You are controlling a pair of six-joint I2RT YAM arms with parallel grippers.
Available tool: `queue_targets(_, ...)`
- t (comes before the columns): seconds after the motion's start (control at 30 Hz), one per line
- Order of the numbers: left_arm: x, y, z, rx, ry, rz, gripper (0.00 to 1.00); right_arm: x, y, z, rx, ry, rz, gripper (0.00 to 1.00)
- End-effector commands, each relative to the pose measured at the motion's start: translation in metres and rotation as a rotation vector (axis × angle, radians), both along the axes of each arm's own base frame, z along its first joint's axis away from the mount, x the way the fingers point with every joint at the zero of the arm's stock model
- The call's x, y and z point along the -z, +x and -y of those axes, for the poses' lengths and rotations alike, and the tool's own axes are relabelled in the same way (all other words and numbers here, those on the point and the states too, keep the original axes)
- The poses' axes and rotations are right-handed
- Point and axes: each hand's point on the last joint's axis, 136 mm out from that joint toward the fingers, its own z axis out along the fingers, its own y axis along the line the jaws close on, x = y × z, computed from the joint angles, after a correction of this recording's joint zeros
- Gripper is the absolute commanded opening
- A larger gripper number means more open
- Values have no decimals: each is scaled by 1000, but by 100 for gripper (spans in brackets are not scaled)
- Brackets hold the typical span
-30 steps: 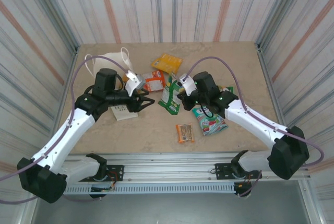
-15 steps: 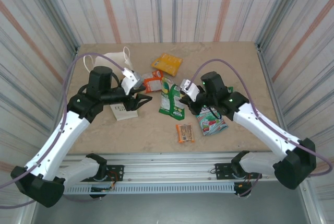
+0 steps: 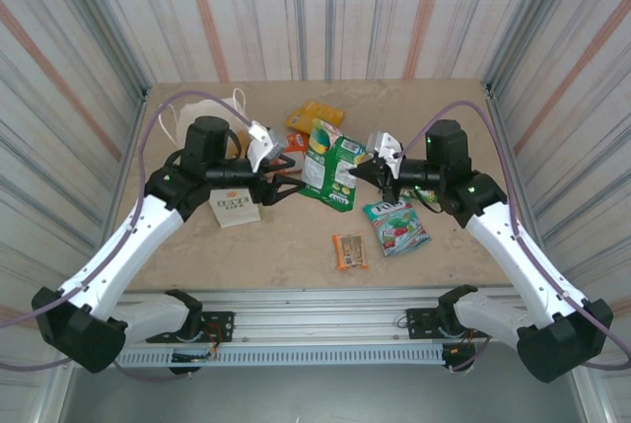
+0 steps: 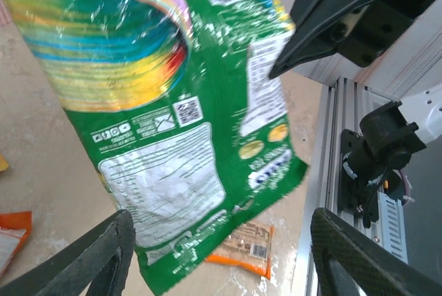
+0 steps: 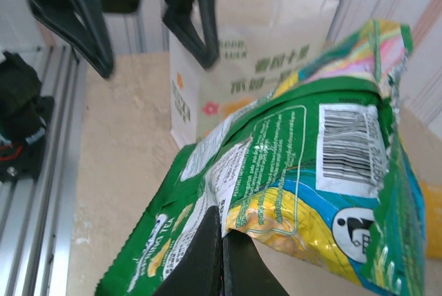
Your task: Place the snacks into the paper bag
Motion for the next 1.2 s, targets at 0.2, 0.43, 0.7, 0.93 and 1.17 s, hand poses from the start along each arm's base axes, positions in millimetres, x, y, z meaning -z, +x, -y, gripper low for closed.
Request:
queue_targets(0.2, -29, 18, 22, 32, -113, -18, 76, -64, -7, -5, -151, 147, 97, 0)
queue_targets(0.43, -52, 15, 40, 152, -240, -34, 70, -70, -5, -9, -192, 162, 112, 0)
queue_targets(0.7, -70, 7, 42, 180, -246, 38, 50, -50, 15, -6, -105, 121, 77, 0)
queue_targets(0.93, -78, 7, 31, 107, -201, 95, 18, -38, 29, -4, -31, 108, 53, 0)
queue_targets(1.17, -95, 22, -3, -157, -82, 191, 5, -35, 49, 0, 115, 154, -42, 44)
